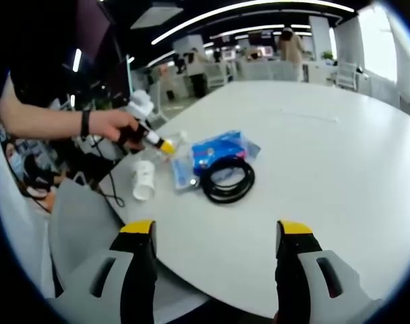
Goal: Arrange the tabletop items into an orderly group along one side of the table until the central work area is clear of visible clutter.
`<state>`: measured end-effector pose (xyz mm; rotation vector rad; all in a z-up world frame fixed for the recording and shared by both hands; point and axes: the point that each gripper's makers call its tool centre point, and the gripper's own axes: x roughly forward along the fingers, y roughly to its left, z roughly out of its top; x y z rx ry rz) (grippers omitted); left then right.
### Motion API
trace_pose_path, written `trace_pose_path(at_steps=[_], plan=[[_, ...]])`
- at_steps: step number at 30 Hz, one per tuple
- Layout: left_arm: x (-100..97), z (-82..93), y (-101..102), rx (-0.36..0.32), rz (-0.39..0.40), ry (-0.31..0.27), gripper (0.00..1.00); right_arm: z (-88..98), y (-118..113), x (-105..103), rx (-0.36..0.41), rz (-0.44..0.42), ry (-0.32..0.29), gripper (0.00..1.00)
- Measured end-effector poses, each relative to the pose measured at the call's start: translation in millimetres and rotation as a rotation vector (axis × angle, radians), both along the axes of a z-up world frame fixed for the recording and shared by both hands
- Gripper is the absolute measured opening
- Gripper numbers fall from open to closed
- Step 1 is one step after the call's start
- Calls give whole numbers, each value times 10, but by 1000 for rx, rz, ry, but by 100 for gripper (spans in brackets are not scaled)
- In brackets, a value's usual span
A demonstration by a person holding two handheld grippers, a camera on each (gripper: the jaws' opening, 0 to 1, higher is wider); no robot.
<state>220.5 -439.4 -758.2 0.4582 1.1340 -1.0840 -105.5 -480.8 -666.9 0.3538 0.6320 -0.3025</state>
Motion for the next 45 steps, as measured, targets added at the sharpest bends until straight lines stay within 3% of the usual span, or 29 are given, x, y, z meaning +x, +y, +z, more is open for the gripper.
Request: trace_pose_path(at_steps=[6, 20, 25, 37, 45], plan=[[16, 33, -22, -32, 20, 9, 39, 8, -21, -13, -2, -2, -1, 71], [83, 267, -32, -143, 62, -38, 39, -8, -32, -1, 0, 3, -4, 71], [63, 354, 9, -201, 63, -66, 39, -3, -41, -5, -2, 0, -4, 71], [13, 564, 177, -261, 26, -170, 39, -18, 12, 26, -3, 22, 10, 70], [-2, 619, 304, -284, 34, -203, 39, -18, 36, 54, -3, 35, 12, 70]])
